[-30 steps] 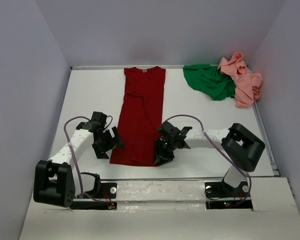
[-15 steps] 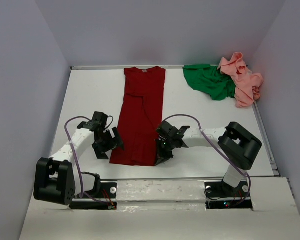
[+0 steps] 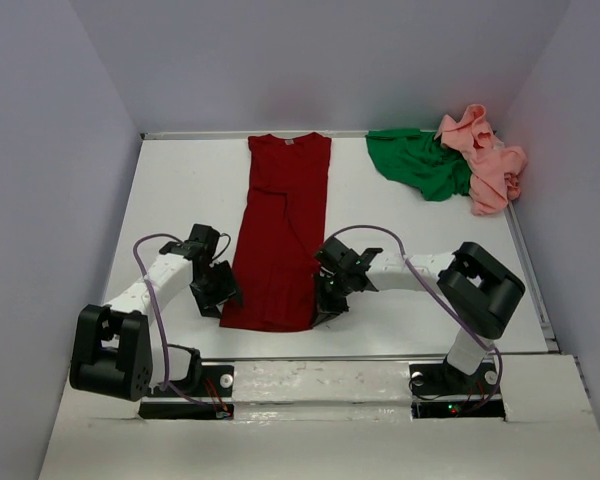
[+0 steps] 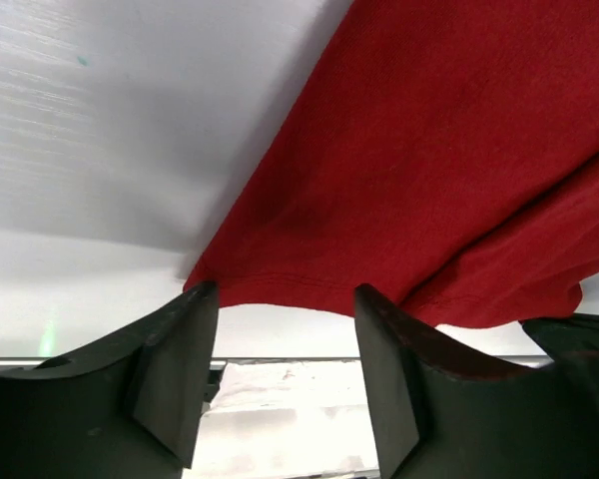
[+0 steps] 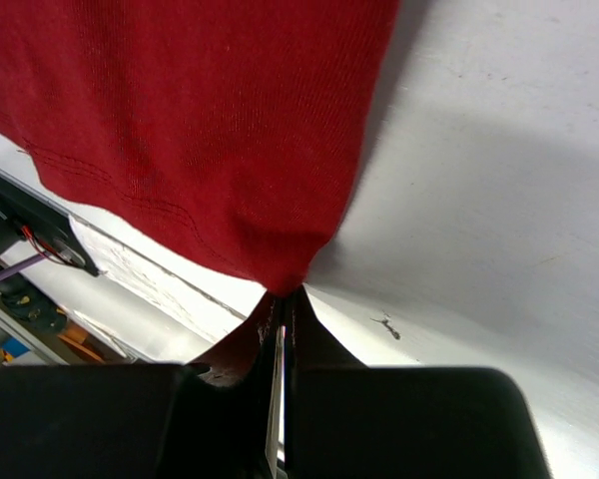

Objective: Fold and stack the t-shirts

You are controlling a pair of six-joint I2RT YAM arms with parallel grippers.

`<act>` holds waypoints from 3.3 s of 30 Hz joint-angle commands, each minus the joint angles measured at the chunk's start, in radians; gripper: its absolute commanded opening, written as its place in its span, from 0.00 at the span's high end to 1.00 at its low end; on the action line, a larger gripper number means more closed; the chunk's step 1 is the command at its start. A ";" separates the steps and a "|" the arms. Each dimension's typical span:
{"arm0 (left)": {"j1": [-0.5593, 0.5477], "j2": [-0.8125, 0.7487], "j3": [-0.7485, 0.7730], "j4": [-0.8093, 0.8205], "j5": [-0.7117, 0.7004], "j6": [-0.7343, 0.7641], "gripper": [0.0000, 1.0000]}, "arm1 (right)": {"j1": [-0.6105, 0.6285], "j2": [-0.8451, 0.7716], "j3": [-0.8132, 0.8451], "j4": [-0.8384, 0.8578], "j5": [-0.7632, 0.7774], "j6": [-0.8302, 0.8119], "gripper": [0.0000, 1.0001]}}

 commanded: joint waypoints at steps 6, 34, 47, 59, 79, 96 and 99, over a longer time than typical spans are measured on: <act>-0.009 0.021 0.023 -0.032 -0.003 -0.006 0.37 | -0.016 -0.038 -0.006 -0.002 0.004 -0.021 1.00; -0.024 0.140 0.069 -0.090 -0.089 -0.036 0.29 | -0.071 -0.072 -0.046 -0.002 -0.014 -0.053 1.00; -0.095 0.152 0.037 -0.041 -0.019 -0.088 0.34 | -0.071 -0.054 -0.037 0.001 -0.023 -0.054 1.00; -0.095 0.144 0.034 -0.039 -0.013 -0.087 0.84 | -0.080 -0.046 -0.032 -0.001 -0.028 -0.054 1.00; -0.093 0.133 0.132 -0.099 -0.021 -0.059 1.00 | -0.120 -0.075 0.064 -0.101 0.009 -0.100 1.00; -0.090 0.290 0.376 -0.117 -0.013 0.002 1.00 | -0.191 -0.061 0.267 -0.260 0.018 -0.176 1.00; -0.079 0.316 0.413 -0.121 -0.016 0.013 1.00 | -0.209 -0.043 0.313 -0.280 0.020 -0.196 1.00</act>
